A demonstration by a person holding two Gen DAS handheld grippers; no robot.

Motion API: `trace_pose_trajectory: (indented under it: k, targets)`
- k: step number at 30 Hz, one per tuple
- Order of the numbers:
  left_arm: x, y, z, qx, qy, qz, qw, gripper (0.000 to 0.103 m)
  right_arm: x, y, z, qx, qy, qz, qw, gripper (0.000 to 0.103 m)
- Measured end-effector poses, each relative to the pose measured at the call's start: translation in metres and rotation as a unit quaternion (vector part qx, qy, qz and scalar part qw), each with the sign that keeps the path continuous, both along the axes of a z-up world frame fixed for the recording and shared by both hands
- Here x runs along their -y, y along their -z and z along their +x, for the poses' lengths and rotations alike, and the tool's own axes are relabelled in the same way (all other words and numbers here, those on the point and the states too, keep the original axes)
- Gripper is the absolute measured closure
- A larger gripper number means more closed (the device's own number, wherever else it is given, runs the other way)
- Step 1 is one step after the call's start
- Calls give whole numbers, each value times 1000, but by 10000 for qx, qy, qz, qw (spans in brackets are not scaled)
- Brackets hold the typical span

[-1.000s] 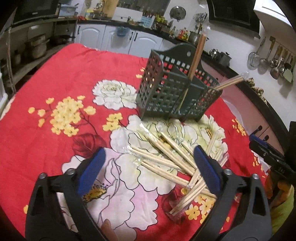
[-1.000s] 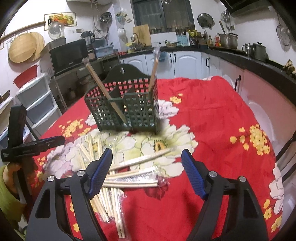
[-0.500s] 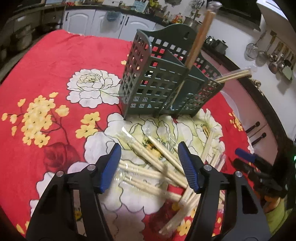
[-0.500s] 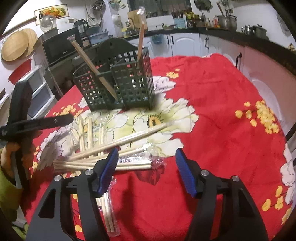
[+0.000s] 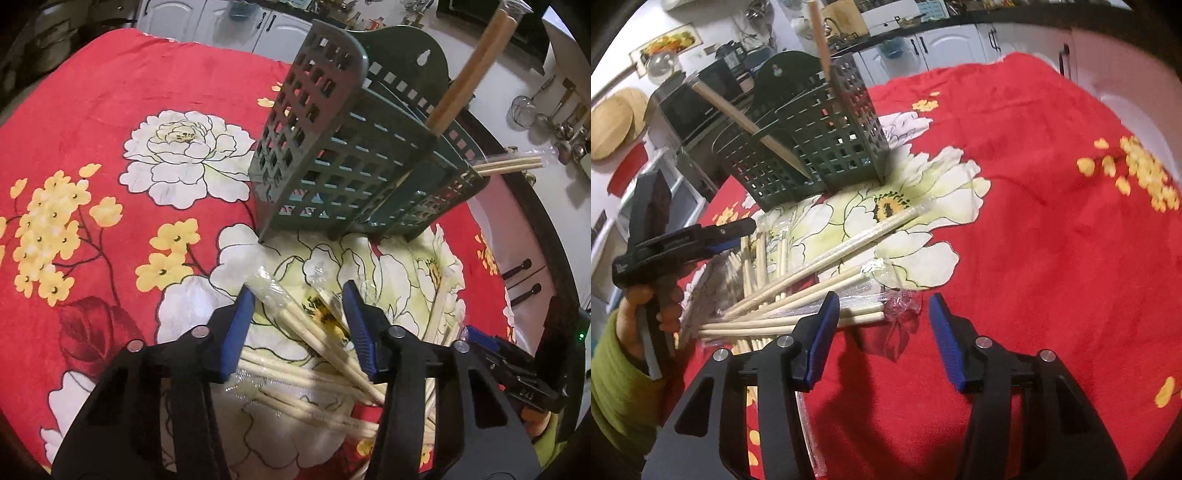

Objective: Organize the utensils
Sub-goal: 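Close the left gripper on a wrapped chopstick while the right gripper grasps another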

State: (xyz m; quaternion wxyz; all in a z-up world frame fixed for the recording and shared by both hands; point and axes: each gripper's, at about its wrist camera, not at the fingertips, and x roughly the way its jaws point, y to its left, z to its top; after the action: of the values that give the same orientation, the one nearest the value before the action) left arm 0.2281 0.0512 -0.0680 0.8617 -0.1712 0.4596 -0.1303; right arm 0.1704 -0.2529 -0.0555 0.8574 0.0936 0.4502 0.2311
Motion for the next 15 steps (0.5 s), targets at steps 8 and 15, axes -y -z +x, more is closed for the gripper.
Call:
trace_pose_trajectory:
  k: [8, 15]
  targets:
    - [-8, 3, 4, 8, -126, 13, 9999, 81, 1, 0, 1, 35, 15, -40, 10000, 92]
    - [-7, 4, 8, -17, -115, 43, 9999, 86, 0, -9, -8, 321, 7, -141, 9994, 99]
